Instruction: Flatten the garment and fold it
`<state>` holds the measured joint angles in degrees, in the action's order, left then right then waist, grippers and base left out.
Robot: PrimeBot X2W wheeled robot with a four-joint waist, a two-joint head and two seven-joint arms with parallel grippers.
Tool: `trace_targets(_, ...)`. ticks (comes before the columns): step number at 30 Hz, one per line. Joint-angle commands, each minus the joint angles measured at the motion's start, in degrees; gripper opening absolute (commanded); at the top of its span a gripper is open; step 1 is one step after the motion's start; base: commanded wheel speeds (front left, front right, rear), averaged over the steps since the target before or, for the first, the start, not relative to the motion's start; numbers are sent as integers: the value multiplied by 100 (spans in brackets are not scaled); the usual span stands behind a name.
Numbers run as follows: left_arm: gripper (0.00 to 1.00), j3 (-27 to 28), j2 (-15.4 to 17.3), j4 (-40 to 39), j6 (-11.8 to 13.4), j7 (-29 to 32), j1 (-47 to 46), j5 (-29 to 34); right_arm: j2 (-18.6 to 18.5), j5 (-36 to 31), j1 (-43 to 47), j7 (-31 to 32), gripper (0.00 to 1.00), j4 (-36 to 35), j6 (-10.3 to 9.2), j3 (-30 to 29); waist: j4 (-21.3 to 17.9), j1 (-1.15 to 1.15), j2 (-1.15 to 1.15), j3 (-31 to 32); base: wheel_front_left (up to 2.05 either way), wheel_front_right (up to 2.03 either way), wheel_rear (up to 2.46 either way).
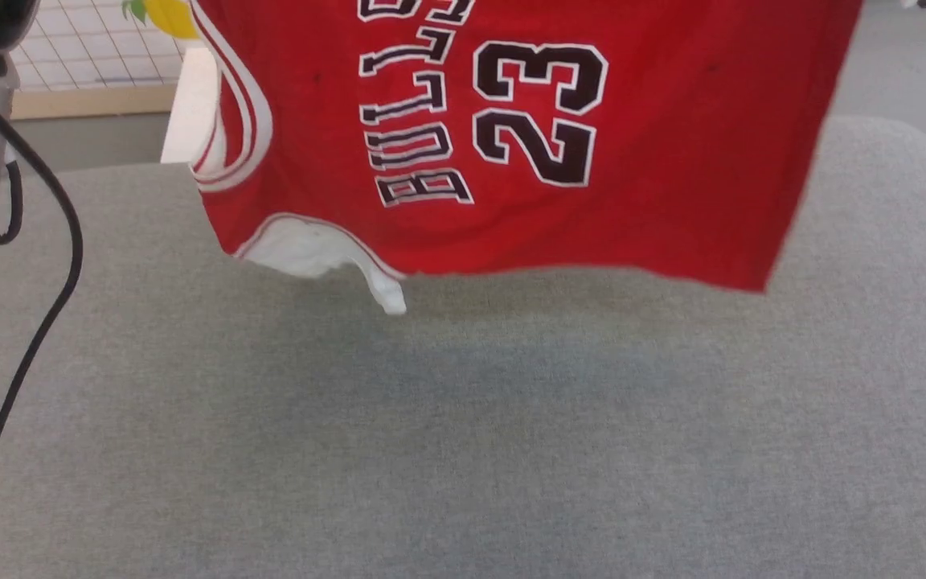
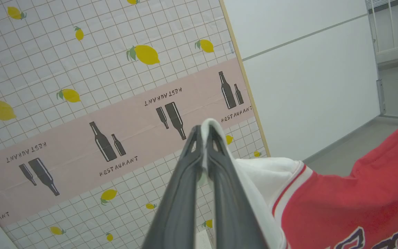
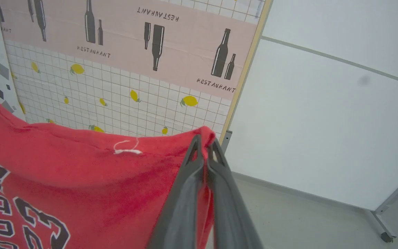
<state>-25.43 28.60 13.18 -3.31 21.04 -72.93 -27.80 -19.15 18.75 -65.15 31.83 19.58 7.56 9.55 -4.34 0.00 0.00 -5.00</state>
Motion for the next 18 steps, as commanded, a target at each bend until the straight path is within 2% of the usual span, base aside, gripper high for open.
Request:
trace_targets(1, 0, -34, -14, -44, -6, 58, -114, -39, -32, 49, -117, 39, 0, 1, -8, 32, -62, 0, 0, -166, 0, 0, 0)
trace_targets(8, 0, -201, 144, -90, 120, 108, -674, 502, -56, -36, -631, 73, 0, 165, -8, -42, -236, 0, 0, -1188, 0, 0, 0)
trace_targets(15, 0, -170, -102, 304, 339, -487, -1910, 1033, 78, -374, -1648, -423, 0, 533, -8, -122, -291, 0, 0, -2314, 0, 0, 0)
trace_targets(18, 0, -173, -198, 536, 347, -689, -2376, 1156, 148, -529, -2066, -664, 0, 759, -8, -136, -255, 0, 0, -2662, 0, 0, 0)
